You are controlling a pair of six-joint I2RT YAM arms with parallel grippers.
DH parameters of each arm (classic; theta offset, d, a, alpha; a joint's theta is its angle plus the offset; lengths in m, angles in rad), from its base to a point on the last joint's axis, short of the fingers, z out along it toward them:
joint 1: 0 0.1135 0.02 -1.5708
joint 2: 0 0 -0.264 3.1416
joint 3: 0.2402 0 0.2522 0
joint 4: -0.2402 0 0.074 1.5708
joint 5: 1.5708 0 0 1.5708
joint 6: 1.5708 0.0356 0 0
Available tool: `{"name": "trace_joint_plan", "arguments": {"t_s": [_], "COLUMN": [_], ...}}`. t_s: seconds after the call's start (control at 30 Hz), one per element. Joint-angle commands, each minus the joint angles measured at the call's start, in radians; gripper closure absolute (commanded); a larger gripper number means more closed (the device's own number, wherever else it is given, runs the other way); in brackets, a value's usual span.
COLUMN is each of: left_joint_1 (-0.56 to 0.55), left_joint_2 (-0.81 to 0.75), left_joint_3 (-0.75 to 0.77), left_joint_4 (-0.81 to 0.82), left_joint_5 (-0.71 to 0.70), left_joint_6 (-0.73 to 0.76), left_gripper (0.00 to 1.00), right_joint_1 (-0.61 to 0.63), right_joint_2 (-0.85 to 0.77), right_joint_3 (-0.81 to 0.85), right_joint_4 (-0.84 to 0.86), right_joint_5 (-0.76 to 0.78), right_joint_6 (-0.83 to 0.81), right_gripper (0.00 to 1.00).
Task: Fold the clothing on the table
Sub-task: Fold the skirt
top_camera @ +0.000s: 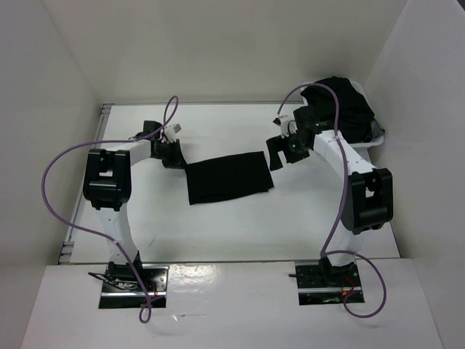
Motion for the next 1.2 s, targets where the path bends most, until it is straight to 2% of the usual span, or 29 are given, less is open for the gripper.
{"name": "trace_joint_plan", "arguments": {"t_s": [0.0,0.1,0.43,0.87,1.17], "left_joint_1": [-0.01,-0.01,-0.01,-0.01,-0.01], "left_joint_2": [-0.02,-0.048,-0.068,-0.068,-0.05], "left_joint_3": [-0.046,-0.069,-0.088,-0.088,-0.097], "left_joint_4": [-0.027,-0.027,-0.027,-0.027,-0.027], "left_joint_5": [-0.106,-0.117,-0.135,-0.126,-0.108], "left_joint_6": [-0.026,-0.035,-0.035,-0.026,-0.017], "left_gripper": [1.0,1.0,1.0,1.0,1.0], "right_joint_1": [-0.007,-0.007,-0.007,-0.007,-0.036], "right_joint_2": [0.046,0.111,0.29,0.431,0.462], "right_joint_3": [-0.015,-0.015,0.012,0.141,0.159], "right_joint_4": [0.068,0.08,0.133,0.122,0.122], "right_joint_5": [-0.06,-0.118,-0.197,-0.249,-0.229], "right_joint_6": [0.038,0.058,0.076,0.076,0.067], "right_gripper": [0.01,0.02,0.22,0.28,0.42]}}
